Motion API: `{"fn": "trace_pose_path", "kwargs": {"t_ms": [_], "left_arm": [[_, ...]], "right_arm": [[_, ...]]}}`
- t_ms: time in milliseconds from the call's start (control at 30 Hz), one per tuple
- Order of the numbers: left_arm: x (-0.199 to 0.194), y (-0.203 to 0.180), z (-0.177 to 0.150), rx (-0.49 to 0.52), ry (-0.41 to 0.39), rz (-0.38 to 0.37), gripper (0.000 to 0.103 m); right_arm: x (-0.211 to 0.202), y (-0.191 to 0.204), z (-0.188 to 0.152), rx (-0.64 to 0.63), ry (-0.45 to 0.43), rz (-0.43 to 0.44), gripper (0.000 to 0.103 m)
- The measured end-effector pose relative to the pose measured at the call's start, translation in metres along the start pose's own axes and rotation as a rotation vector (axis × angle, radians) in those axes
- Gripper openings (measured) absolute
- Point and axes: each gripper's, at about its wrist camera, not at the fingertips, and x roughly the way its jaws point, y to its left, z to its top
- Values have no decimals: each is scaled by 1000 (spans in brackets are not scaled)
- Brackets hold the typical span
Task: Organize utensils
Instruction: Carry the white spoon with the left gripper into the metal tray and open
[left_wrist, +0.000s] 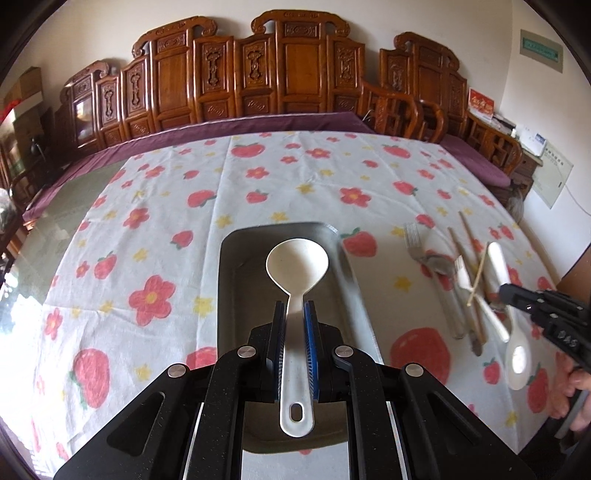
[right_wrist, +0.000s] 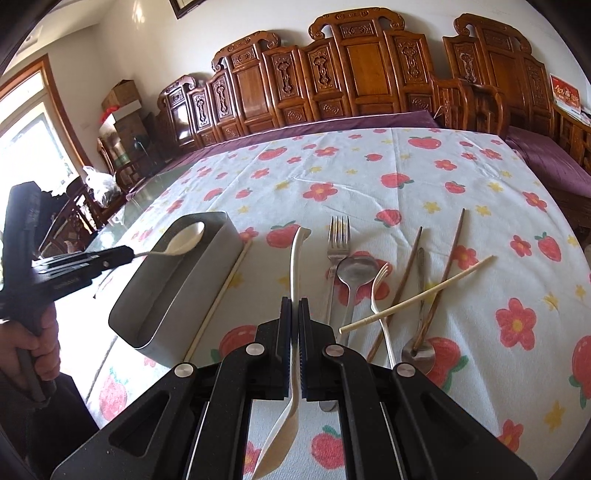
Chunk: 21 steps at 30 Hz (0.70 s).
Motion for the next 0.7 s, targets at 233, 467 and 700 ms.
{"fn": "trace_pose_path", "kwargs": {"t_ms": [233,467,700], "left_arm": [[15,3,-10,14,13,23,9],[22,9,-14,8,35,6,10],[12,14,-13,2,17,-21,10]], "right_arm": [[8,4,-2,-9,20,-7,5],[14,14,-3,-23,31,-2,5],[4,29,3,-37,4,6,5]]}}
